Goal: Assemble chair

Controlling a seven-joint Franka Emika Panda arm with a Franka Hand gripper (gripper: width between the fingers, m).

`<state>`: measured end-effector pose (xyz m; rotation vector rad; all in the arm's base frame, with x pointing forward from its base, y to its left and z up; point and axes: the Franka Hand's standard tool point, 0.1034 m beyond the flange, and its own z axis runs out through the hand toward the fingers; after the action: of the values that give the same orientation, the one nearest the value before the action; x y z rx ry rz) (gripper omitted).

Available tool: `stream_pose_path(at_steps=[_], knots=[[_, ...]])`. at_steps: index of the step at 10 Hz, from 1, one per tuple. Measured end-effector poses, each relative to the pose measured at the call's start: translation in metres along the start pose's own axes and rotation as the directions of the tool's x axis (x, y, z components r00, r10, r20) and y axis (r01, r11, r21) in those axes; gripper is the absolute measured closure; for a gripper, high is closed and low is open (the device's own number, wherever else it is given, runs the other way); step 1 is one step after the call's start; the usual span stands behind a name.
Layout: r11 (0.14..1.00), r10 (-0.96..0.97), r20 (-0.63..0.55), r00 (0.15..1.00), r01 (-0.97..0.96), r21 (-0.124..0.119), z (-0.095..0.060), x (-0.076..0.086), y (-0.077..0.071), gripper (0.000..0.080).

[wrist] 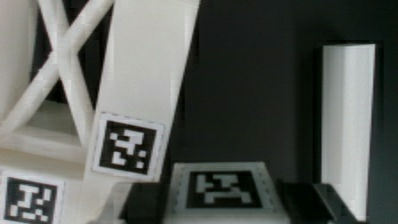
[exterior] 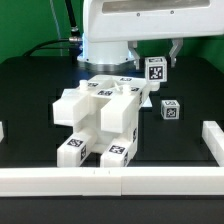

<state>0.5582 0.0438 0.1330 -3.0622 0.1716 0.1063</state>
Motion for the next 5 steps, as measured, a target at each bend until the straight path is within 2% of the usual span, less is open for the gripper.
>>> stream_pose_path(at_steps=[1,2,4,5], knots=[[1.0,-0.018,0.001,1.0,0.018,0.0,-0.001,0.001,0.003,0.0511],[0.999,-0.032,-0.002,0.999,0.032,0.0,-0.005,0.007,0.014,0.0511],[0.998,-0.062,-0.002,0.998,0.062,-0.007,-0.019,0.023,0.029,0.0511],[0.998,-0.059,-0.004,0.998,0.059,-0.008,-0.019,0.029,0.034,0.0511]])
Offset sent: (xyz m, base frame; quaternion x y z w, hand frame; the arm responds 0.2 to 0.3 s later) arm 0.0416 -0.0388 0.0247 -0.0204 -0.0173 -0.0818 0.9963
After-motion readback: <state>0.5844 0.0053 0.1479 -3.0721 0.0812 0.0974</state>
